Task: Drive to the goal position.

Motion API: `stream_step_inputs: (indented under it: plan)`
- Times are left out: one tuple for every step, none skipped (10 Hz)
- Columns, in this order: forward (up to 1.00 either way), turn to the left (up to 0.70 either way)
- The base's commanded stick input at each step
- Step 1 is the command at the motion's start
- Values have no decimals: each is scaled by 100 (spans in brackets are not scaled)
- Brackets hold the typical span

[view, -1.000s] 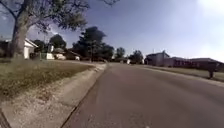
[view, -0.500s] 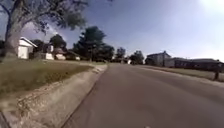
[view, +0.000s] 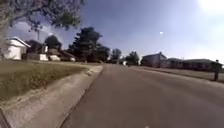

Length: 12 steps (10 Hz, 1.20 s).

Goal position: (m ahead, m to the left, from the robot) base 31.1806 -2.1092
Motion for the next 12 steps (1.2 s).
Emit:
stream_step_inputs:
  plan:
    - [100,0]
    - [100,0]
    - [100,0]
    - [100,0]
    - [100,0]
    - [100,0]
    - [100,0]
    - [100,-5]
    - [100,-13]
    - [100,0]
    - [100,0]
    - [100,0]
